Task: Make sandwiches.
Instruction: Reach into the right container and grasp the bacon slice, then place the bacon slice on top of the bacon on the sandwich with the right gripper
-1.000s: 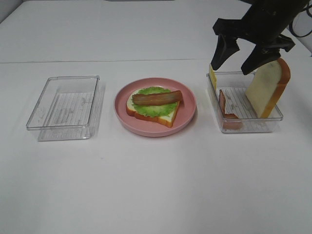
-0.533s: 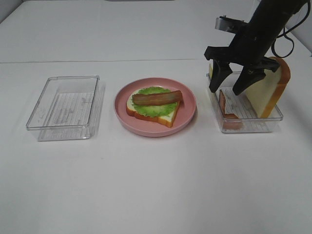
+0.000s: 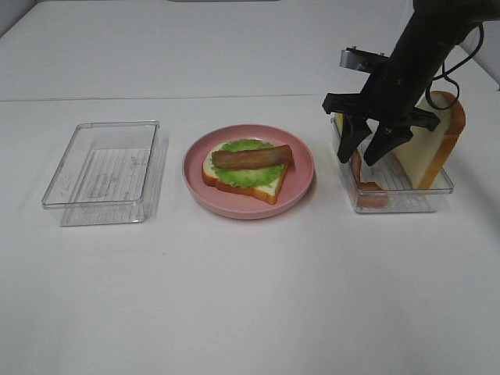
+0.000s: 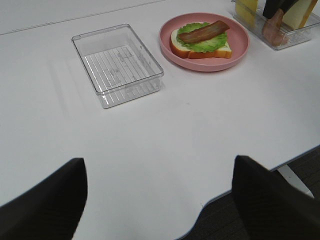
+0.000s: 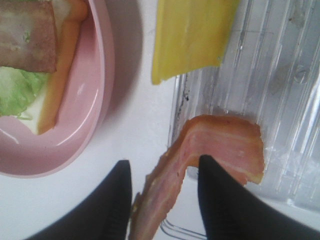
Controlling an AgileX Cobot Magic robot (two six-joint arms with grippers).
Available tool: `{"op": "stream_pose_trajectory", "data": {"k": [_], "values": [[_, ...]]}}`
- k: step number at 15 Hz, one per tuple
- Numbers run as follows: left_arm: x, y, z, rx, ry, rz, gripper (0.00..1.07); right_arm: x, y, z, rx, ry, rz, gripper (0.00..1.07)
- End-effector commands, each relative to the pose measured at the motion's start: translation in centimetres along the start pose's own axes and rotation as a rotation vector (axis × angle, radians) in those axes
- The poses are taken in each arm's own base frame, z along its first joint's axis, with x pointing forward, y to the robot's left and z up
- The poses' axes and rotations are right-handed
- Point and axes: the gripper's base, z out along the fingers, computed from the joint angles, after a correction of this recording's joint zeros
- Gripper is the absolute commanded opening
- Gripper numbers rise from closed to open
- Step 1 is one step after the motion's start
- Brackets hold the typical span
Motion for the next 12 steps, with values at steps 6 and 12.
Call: {"op": "stream_pose_trajectory", "data": {"k": [6,12], "values": [[0.1,0.0,-0.2,0.005,-0.028,0.010,0.76,0.0,0.3,-0.4,0.001,0.020,0.001,0.00],[0.1,0.0,-0.2,0.005,-0.028,0.010,0.76,0.6,2.8,-6.7,-0.066,-0.081,-0.043,0.00]]}}
